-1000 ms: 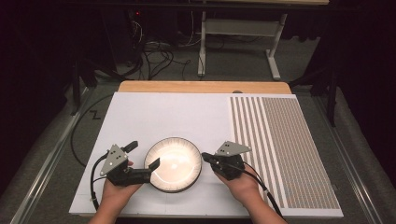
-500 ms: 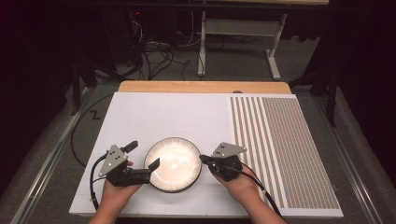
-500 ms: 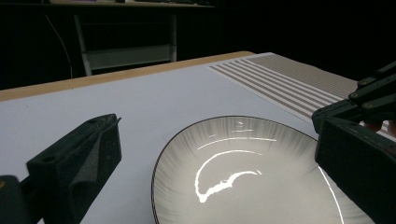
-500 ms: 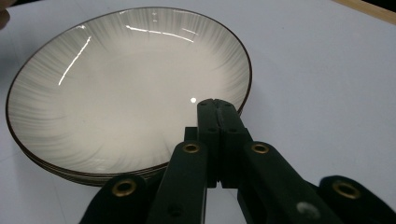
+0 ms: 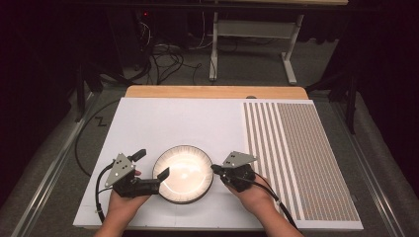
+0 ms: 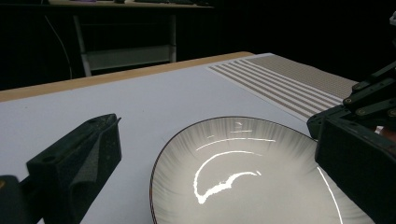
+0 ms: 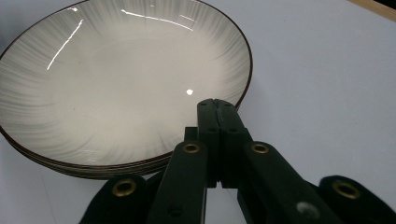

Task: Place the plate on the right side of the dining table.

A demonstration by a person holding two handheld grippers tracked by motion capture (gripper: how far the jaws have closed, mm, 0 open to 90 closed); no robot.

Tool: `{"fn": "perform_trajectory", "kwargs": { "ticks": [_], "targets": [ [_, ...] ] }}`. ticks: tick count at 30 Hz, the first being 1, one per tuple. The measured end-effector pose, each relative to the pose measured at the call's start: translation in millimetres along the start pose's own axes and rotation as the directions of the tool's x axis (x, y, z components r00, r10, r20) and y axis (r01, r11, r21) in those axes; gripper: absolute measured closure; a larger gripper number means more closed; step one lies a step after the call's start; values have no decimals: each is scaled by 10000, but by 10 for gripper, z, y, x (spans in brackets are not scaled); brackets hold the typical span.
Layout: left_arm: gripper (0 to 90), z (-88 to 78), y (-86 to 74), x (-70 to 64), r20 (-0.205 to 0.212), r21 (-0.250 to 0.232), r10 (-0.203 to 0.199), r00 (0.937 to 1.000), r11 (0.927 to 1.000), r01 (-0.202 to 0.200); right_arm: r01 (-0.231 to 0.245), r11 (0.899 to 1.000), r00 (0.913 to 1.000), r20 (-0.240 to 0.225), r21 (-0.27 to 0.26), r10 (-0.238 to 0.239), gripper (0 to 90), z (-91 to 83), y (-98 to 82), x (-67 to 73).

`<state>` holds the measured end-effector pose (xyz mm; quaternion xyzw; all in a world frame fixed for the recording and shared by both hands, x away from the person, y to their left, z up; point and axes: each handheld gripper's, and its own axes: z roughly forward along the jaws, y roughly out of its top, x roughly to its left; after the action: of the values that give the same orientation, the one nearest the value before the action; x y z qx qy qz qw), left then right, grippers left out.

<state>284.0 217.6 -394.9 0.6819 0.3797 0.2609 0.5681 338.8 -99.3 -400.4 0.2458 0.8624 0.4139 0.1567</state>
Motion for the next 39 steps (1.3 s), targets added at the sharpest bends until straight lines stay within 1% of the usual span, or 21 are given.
{"fn": "perform_trajectory", "kwargs": {
  "ticks": [3, 6, 12, 22, 24, 28, 30, 33, 39],
  "targets": [
    [11, 0, 1, -4, 34, 17, 42, 10000, 10000, -43, 12, 10000, 10000, -6, 32, -12, 900, 0, -2, 7],
    [11, -1, 1, 0, 31, 2, 16, 10000, 10000, -16, 122, 9999, 9999, 13, 48, -122, 900, 4, -4, 9],
    [11, 2, 1, 2, 67, 52, 66, 10000, 10000, -67, 99, 9999, 10000, 8, 47, -99, 900, 7, -3, 6],
    [11, 8, -2, -1, 67, 28, 6, 10000, 10000, -6, 164, 9998, 9999, 24, 72, -164, 900, 6, -4, 13],
    [11, 10, -2, -5, 90, 37, 34, 10000, 10000, -34, 236, 9997, 9997, 36, 108, -236, 900, 3, -2, 17],
    [12, 6, -1, -1, 99, 24, -18, 9999, 10000, 18, 211, 9997, 9998, 15, 139, -211, 900, 5, -3, 16],
    [12, 4, 0, 3, 94, 43, 19, 10000, 10000, -20, 278, 9995, 9996, 4, 162, -278, 900, 9, -4, 18],
    [12, 14, -2, 0, 94, 13, -46, 9999, 10000, 46, 260, 9996, 9997, 1, 149, -260, 900, 11, -4, 18],
    [12, 11, 1, -6, 121, 23, 44, 9999, 10000, -44, 264, 9995, 9997, -11, 185, -263, 900, 14, -5, 19]
  ]
}}
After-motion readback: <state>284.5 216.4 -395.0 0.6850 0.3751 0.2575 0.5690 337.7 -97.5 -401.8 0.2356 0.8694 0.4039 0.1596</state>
